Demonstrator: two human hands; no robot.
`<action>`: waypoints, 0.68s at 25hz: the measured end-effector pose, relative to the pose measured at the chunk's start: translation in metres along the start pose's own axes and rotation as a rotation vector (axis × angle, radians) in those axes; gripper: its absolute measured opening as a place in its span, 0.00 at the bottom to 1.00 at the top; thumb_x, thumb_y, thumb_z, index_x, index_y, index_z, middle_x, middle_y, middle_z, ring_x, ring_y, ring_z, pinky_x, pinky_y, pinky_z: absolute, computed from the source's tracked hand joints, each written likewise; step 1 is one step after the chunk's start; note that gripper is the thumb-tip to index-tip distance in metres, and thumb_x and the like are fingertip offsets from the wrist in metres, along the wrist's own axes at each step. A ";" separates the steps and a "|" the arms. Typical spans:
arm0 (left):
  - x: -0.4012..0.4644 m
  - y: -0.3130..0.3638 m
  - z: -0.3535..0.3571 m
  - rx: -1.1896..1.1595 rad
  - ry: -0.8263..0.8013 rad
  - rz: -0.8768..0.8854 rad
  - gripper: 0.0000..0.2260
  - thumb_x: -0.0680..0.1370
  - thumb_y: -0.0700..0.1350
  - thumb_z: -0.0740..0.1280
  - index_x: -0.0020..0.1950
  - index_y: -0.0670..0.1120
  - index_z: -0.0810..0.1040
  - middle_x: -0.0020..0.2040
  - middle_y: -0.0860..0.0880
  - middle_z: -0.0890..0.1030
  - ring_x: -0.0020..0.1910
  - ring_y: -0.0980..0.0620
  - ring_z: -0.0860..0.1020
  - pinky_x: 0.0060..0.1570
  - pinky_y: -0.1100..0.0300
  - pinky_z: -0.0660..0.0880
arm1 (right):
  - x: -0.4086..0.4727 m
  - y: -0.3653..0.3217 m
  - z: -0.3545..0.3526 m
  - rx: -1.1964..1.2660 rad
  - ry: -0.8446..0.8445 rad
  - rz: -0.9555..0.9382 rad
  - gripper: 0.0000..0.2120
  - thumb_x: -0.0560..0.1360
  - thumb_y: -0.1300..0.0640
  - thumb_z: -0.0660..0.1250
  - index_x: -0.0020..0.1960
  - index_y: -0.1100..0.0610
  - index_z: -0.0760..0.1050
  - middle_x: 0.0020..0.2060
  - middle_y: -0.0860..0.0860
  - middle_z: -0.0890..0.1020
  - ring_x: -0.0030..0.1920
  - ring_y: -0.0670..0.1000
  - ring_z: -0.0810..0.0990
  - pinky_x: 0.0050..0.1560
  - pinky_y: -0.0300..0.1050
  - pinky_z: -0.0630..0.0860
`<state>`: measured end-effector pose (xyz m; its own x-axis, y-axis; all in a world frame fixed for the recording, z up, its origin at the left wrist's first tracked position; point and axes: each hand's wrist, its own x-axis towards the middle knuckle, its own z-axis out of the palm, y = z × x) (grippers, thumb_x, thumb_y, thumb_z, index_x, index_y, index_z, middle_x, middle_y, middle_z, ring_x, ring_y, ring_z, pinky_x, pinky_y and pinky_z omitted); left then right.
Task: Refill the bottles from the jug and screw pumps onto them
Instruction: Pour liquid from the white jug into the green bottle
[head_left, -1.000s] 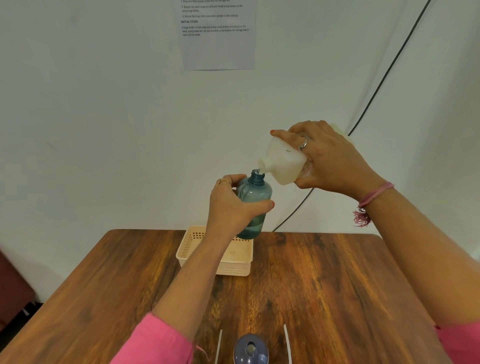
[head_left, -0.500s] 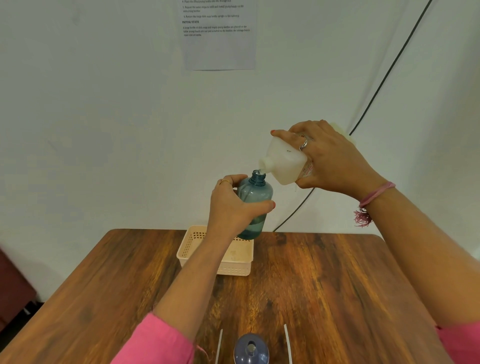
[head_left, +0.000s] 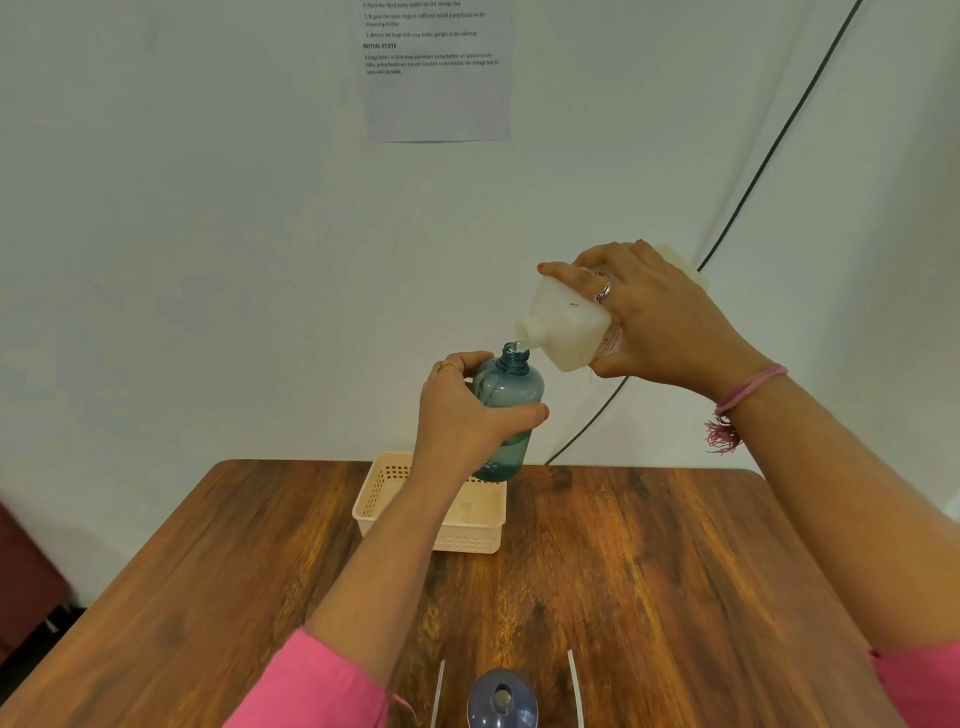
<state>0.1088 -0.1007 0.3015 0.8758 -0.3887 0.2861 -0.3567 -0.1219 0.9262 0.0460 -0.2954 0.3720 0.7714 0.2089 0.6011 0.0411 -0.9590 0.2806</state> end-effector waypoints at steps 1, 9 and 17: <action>0.000 0.000 0.000 -0.005 -0.001 0.000 0.32 0.63 0.44 0.80 0.62 0.50 0.69 0.58 0.50 0.74 0.53 0.55 0.74 0.47 0.65 0.75 | 0.000 0.000 0.000 0.001 0.002 0.000 0.46 0.59 0.55 0.79 0.73 0.51 0.63 0.60 0.59 0.75 0.58 0.61 0.73 0.57 0.56 0.70; 0.002 -0.003 0.000 -0.002 0.008 -0.001 0.32 0.62 0.44 0.81 0.62 0.50 0.70 0.59 0.49 0.75 0.55 0.52 0.75 0.51 0.60 0.76 | 0.001 -0.001 -0.001 -0.001 0.006 -0.005 0.46 0.59 0.55 0.80 0.73 0.52 0.63 0.60 0.60 0.75 0.58 0.62 0.73 0.58 0.57 0.70; 0.001 -0.005 0.001 0.009 0.012 -0.007 0.33 0.62 0.45 0.81 0.62 0.51 0.69 0.59 0.50 0.75 0.56 0.52 0.75 0.50 0.61 0.76 | 0.001 0.000 0.001 -0.009 0.007 -0.014 0.46 0.59 0.55 0.79 0.73 0.52 0.63 0.60 0.60 0.75 0.58 0.62 0.73 0.59 0.58 0.69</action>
<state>0.1115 -0.1018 0.2970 0.8821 -0.3773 0.2821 -0.3531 -0.1330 0.9261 0.0472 -0.2954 0.3717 0.7666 0.2233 0.6020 0.0457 -0.9542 0.2957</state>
